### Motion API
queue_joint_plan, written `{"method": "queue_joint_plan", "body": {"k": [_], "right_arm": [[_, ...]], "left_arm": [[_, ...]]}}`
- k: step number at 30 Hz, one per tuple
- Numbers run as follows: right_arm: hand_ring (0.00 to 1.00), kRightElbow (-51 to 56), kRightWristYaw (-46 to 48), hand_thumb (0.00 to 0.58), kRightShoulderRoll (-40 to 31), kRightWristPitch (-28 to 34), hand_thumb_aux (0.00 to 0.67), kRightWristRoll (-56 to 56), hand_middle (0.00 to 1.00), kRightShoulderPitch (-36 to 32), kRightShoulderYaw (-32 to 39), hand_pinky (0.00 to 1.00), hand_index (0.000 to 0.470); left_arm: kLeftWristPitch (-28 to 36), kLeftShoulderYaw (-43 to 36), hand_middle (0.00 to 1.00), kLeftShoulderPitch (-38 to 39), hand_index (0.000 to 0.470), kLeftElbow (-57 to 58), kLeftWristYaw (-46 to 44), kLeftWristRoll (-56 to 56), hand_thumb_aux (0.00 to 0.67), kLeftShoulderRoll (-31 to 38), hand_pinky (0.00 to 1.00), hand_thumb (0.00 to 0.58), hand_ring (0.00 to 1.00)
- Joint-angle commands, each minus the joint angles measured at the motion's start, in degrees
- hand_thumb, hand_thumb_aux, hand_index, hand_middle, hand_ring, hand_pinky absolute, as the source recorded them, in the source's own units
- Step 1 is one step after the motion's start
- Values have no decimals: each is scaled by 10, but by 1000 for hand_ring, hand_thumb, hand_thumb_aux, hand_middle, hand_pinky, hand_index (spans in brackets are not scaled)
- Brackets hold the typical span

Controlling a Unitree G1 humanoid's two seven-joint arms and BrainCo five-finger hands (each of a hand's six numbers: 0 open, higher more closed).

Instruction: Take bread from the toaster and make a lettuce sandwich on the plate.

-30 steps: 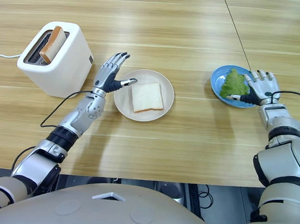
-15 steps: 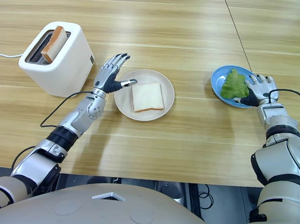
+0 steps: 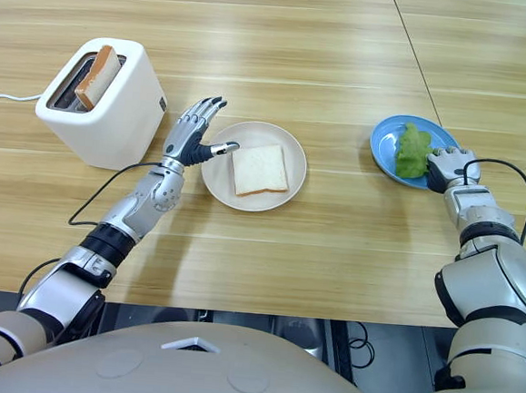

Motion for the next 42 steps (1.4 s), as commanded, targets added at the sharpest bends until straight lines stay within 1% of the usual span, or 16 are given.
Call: {"method": "queue_joint_plan", "body": {"k": [1,2,8,12,16,19,20,23,26,29,32,33,39,42], "right_arm": [[839,2,-4,580,-1,-11,670,15,839,8,-4,839,460],[1000,0,-8,580,-3,-15,670,21,1000,7,-9,1000,460],[1000,-26,-68,580,-29,-57,670,54,1000,7,-34,1000,460],[1000,-80,-118,580,-63,-97,670,71,1000,15,-55,1000,460],[1000,-205,-136,580,-104,-116,670,84,1000,40,-90,1000,460],[1000,-352,-116,580,-129,-100,670,94,1000,82,-131,1000,460],[1000,-418,-101,580,-130,-88,670,96,1000,98,-147,1000,460],[1000,-561,-58,580,-109,-54,670,95,1000,125,-177,1000,460],[1000,-620,-25,580,-71,-35,670,83,1000,121,-180,1000,460],[1000,-613,-4,580,-1,-38,670,57,1000,77,-147,1000,460],[1000,-540,0,580,82,-52,670,26,1000,21,-97,1000,460],[1000,-521,-3,580,98,-57,670,20,1000,10,-88,1000,460],[1000,-321,-37,580,193,-89,670,-4,1000,-83,-30,1000,460],[1000,-260,-50,580,220,-105,670,-5,1000,-98,-11,1000,460]], "left_arm": [[2,-2,0,6,0,-2,-6,0,0,7,0,0,0],[2,-2,0,7,0,-3,-6,-1,0,7,0,0,0],[-2,8,0,12,0,-15,1,-8,0,12,0,0,0],[-13,25,0,15,0,-22,4,-27,0,15,0,0,0],[-24,51,0,19,0,-27,9,-53,0,17,0,0,0],[-32,71,0,20,0,-28,11,-75,0,15,0,0,0],[-38,79,0,20,0,-25,11,-88,0,13,0,0,0],[-48,91,0,16,0,-13,7,-110,0,8,0,0,0],[-59,104,0,15,0,1,2,-137,0,1,0,0,0],[-67,112,0,10,0,18,-5,-156,0,-4,0,0,0],[-74,110,0,6,0,29,-6,-156,0,-7,0,0,0],[-75,110,0,5,0,32,-7,-156,0,-8,0,0,0],[-81,108,0,4,0,41,-11,-154,0,-14,0,0,0],[-80,106,0,4,0,41,-11,-152,0,-17,0,0,0]]}}
